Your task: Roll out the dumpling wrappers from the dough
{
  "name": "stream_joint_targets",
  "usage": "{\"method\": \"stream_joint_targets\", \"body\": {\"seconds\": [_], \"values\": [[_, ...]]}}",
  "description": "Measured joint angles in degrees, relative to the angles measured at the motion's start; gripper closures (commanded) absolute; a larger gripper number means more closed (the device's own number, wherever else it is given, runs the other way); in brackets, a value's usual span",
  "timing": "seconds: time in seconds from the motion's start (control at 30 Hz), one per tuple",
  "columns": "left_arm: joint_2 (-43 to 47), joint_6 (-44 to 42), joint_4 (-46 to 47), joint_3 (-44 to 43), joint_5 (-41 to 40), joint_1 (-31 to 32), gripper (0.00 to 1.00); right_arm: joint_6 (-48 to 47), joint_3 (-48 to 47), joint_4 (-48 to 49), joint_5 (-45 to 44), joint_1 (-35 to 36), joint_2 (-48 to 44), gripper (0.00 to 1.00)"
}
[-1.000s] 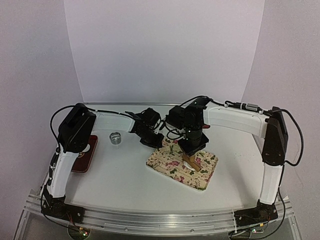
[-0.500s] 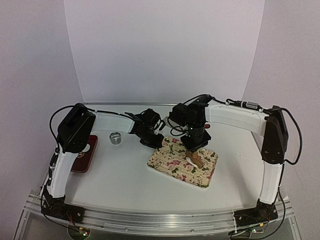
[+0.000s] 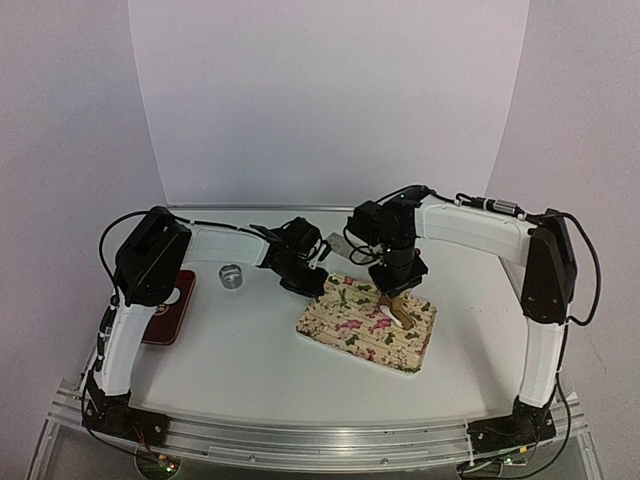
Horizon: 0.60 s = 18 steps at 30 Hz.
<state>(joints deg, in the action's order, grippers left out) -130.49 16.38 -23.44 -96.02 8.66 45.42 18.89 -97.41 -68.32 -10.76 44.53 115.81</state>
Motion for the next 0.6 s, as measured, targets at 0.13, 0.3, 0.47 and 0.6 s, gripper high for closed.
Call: {"method": "stream_joint_targets", "body": {"seconds": [0.13, 0.3, 0.47, 0.6], "values": [[0.07, 0.00, 0.20, 0.21, -0.18, 0.04, 1.00, -0.76, 0.02, 0.28, 0.92, -1.73, -0.01, 1.00], [0.26, 0.00, 0.67, 0.62, -0.27, 0.06, 1.00, -1.77, 0.06, 0.63, 1.25, -3.66, -0.04, 1.00], [0.28, 0.01, 0.85, 0.70, -0.27, 0.06, 1.00, -3.08, 0.32, 0.88, 0.47, -4.06, -0.04, 1.00], [0.32, 0.02, 0.91, 0.77, -0.31, 0.06, 1.00, -3.78, 0.46, 0.98, 0.29, -4.06, -0.04, 1.00]]}}
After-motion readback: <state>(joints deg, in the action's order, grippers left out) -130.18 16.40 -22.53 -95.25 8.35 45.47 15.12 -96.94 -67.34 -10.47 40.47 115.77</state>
